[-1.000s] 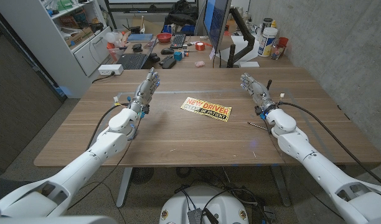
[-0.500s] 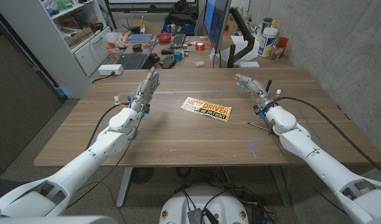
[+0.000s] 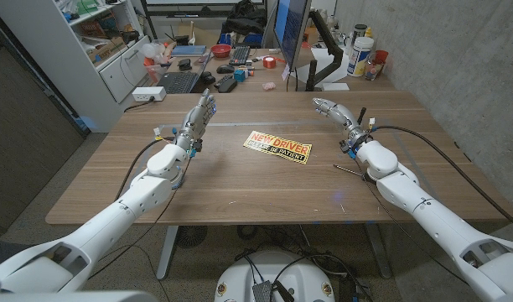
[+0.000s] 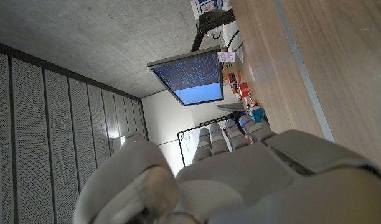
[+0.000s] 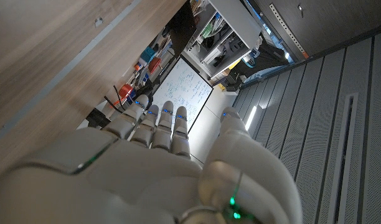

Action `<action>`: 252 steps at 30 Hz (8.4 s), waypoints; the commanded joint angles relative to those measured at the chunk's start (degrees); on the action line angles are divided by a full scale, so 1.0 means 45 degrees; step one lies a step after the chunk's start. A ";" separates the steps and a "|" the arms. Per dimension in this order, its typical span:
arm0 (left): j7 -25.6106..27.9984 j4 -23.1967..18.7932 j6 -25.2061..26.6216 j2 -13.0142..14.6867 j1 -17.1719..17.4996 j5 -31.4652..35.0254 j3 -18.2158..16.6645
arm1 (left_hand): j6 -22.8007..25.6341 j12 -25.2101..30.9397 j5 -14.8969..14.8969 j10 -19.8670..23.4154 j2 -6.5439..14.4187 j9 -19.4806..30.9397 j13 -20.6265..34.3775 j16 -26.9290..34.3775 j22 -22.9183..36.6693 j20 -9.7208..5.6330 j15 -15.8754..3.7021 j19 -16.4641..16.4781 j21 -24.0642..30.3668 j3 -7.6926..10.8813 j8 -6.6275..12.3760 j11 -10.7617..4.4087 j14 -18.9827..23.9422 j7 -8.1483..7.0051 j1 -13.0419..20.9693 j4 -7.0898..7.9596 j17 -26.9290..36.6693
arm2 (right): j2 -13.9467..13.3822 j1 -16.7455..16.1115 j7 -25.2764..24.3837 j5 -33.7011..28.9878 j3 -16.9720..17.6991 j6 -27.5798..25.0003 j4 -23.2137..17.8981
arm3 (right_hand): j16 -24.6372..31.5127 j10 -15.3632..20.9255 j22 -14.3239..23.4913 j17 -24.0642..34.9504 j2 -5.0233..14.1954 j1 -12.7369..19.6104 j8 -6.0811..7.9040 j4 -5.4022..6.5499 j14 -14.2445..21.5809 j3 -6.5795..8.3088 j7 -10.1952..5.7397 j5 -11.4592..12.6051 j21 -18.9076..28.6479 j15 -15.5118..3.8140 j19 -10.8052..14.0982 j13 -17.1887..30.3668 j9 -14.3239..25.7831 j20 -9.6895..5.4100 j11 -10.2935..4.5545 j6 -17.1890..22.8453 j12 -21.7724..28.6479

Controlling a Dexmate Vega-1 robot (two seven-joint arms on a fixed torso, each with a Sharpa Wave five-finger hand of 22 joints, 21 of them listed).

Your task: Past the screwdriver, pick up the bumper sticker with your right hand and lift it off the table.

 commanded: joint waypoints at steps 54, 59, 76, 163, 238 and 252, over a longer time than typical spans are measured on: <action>0.0804 -0.0904 -0.0089 0.0782 -0.0344 -0.0147 0.0984 | 0.0237 0.0086 -0.0052 0.0126 0.0155 0.0075 -0.0018 0.0069 0.0059 -0.0607 -0.0012 0.0020 0.0078 -0.0177 0.0082 -0.0005 0.0075 -0.0017 0.0178 0.0039 0.0029 | -0.0937 0.1365 -0.1114 -0.5852 -0.1315 0.1048 -0.0093 | 0.0059 0.0001 0.0051 0.0035 0.0035 0.1255 -0.0102 -0.0076 0.0415 0.0507 -0.0549 -0.0042 0.0120 -0.0235 0.0088 0.0029 0.0082 -0.0172 -0.0601 0.0053 -0.0052; 0.0909 -0.1126 -0.0126 0.0908 -0.0349 -0.0084 0.1048 | 0.0241 0.0090 -0.0053 0.0139 0.0163 0.0075 -0.0018 0.0070 0.0059 -0.0598 0.0011 0.0019 0.0078 -0.0190 0.0080 0.0018 0.0082 -0.0004 0.0184 0.0037 0.0029 | -0.1013 0.1564 -0.1122 -0.6413 -0.1440 0.1053 -0.0091 | 0.0059 0.0002 0.0053 0.0040 0.0058 0.1284 -0.0115 -0.0058 0.0425 0.0530 -0.0557 -0.0046 0.0120 -0.0285 0.0087 0.0029 0.0083 -0.0185 -0.0611 0.0029 -0.0053; 0.1223 -0.1331 -0.0040 0.1069 -0.0601 -0.0069 0.1338 | 0.0259 0.0077 -0.0055 0.0118 0.0194 0.0077 -0.0018 0.0070 0.0059 -0.0576 0.0005 0.0006 0.0077 -0.0243 0.0074 0.0029 0.0093 0.0006 0.0210 0.0031 0.0031 | -0.1265 0.2067 -0.1506 -0.8475 -0.1878 0.1372 0.0058 | 0.0055 -0.0043 0.0055 0.0042 0.0063 0.1444 -0.0152 -0.0050 0.0492 0.0607 -0.0671 -0.0054 0.0140 -0.0361 0.0138 0.0031 0.0087 -0.0191 -0.0704 -0.0047 -0.0077; 0.1801 -0.1833 -0.0122 0.1476 -0.1056 -0.0118 0.2073 | 0.0449 0.0097 -0.0064 0.0216 0.0415 0.0079 -0.0009 0.0067 0.0061 -0.0472 0.0144 -0.0064 0.0072 -0.0389 0.0096 0.0253 0.0113 0.0206 0.0401 -0.0015 0.0036 | -0.1016 0.4645 -0.0830 -1.4382 -0.4295 0.2224 0.1154 | -0.0041 -0.1670 0.0060 0.0068 -0.0393 0.2665 -0.0489 -0.0029 0.0384 0.1072 -0.1347 -0.0176 0.0134 -0.0173 0.0248 0.0044 0.0124 -0.0020 -0.0780 -0.2275 -0.0444; 0.1645 -0.1350 -0.0241 0.1427 -0.1338 -0.0416 0.2332 | 0.0394 0.0058 -0.0204 0.0143 0.0501 0.0081 -0.0006 0.0047 0.0063 -0.0482 -0.0102 -0.0088 0.0078 -0.0599 0.0037 -0.0095 0.0058 -0.0094 0.0414 0.0015 0.0038 | 0.0106 0.7104 -0.0011 -1.6437 -0.6863 0.1979 0.4235 | 0.0033 -0.2067 0.0066 0.0117 -0.1161 0.2918 -0.0049 0.0136 0.0574 0.0970 -0.1984 0.0176 0.0207 0.0070 0.0640 0.0056 0.0124 0.0414 -0.0795 -0.2068 -0.0195; 0.1443 -0.1120 -0.0428 0.1255 -0.1400 -0.0396 0.2298 | 0.0385 0.0056 -0.0211 0.0135 0.0504 0.0082 -0.0008 0.0037 0.0062 -0.0489 -0.0141 -0.0128 0.0066 -0.0636 0.0037 -0.0177 0.0022 -0.0185 0.0426 0.0011 0.0037 | -0.0246 0.7062 0.1145 -1.7399 -0.7185 0.1246 0.3520 | 0.0024 -0.2134 0.0088 0.0149 -0.1224 0.2841 0.0360 0.0263 0.0355 0.0946 -0.2199 0.0281 0.0148 0.0110 0.0494 0.0076 0.0122 0.0621 -0.0507 -0.0686 -0.0129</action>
